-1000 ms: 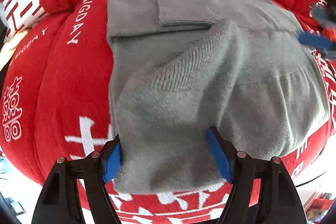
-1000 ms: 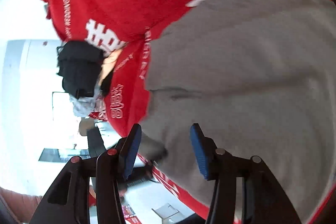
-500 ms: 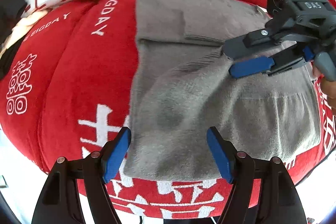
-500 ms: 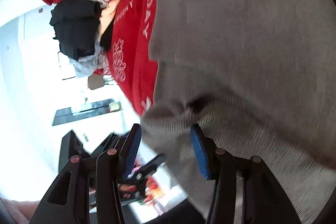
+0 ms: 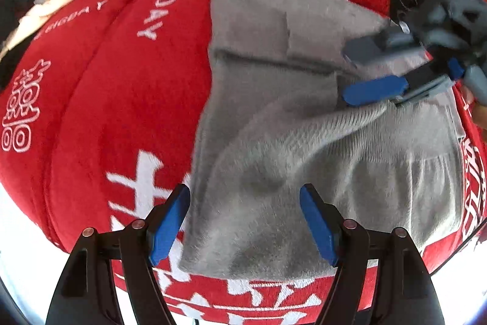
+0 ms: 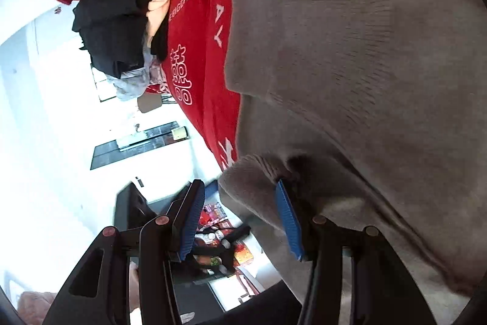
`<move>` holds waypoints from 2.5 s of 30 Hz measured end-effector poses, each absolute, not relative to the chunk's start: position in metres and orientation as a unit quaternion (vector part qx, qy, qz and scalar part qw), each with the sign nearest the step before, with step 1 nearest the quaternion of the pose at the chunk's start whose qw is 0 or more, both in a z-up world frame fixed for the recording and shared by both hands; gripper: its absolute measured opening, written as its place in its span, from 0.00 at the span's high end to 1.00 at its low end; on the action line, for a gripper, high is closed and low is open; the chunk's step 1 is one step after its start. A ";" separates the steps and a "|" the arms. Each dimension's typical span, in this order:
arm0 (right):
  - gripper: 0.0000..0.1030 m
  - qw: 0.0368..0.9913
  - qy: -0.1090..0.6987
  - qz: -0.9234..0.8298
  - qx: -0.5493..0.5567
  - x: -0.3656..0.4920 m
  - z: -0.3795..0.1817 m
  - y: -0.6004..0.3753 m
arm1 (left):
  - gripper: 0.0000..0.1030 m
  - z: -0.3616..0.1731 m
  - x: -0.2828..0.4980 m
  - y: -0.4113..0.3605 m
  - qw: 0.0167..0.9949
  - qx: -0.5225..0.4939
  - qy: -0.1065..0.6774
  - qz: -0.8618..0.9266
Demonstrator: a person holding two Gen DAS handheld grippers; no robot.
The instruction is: Fold small clothes
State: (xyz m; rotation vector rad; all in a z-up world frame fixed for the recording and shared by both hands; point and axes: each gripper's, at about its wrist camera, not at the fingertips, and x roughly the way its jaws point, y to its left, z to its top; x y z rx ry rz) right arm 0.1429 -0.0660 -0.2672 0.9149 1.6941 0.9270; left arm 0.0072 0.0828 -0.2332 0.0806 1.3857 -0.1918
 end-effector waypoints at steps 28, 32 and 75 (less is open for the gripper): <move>0.45 0.540 0.602 0.340 0.480 0.172 -0.237 -0.090 | 0.27 -0.224 0.035 0.091 0.771 -0.001 0.633 -0.075; 0.45 0.599 0.596 0.293 0.448 0.133 -0.219 -0.147 | 0.27 -0.221 0.055 0.086 0.770 -0.012 0.631 -0.096; 0.94 0.838 0.520 -0.049 0.158 -0.028 -0.086 -0.241 | 0.93 -0.122 0.086 0.052 0.774 -0.023 0.541 -0.328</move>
